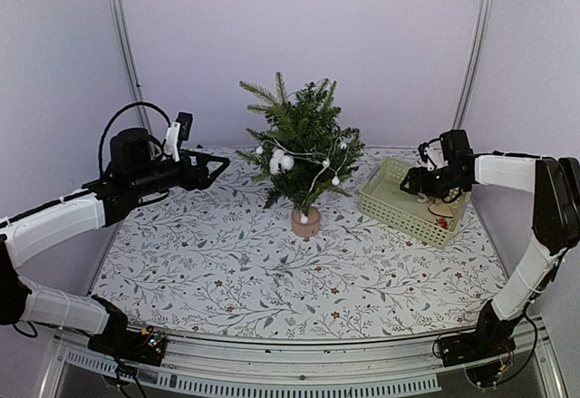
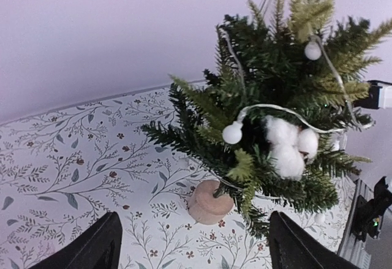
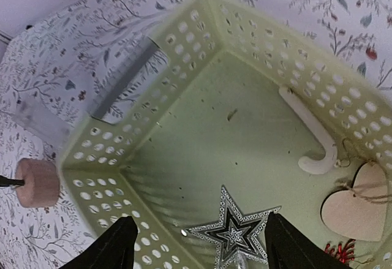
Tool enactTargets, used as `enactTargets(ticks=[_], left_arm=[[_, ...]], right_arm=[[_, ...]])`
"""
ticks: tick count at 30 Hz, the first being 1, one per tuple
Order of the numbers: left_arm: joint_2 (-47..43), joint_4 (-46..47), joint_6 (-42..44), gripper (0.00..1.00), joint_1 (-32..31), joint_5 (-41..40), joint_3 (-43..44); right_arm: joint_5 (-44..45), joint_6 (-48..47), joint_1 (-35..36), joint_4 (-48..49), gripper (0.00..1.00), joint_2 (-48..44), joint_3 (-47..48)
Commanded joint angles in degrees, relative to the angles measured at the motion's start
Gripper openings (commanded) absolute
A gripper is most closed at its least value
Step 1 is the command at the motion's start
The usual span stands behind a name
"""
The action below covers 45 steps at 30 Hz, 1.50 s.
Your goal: Decorate the small christmas tree
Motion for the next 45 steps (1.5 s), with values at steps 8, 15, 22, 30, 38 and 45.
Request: enactTargets(ticks=[8, 15, 22, 30, 38, 45], left_arm=[[5.4, 4.5, -10.9, 0.80, 6.1, 0.3, -0.9], [4.3, 2.6, -15.0, 0.78, 6.2, -8.1, -6.4], [3.5, -0.6, -14.5, 0.78, 6.2, -7.2, -7.0], [-2.6, -1.9, -11.3, 0.79, 7.1, -1.7, -9.2], [-8.0, -1.6, -9.7, 0.79, 8.9, -1.7, -12.3], [-7.1, -0.8, -10.4, 0.78, 9.2, -1.1, -12.6]], right_arm=[[0.4, -0.6, 0.0, -19.7, 0.56, 12.7, 4.8], [-6.0, -2.5, 0.6, -22.1, 0.54, 14.4, 0.7], [-8.9, 0.8, 7.5, -24.1, 0.55, 8.6, -3.8], [-11.2, 13.0, 14.1, -24.4, 0.56, 2.4, -3.0], [4.9, 8.8, 14.2, -39.4, 0.54, 2.6, 4.3], [8.3, 12.4, 14.3, -41.8, 0.54, 2.4, -1.9]])
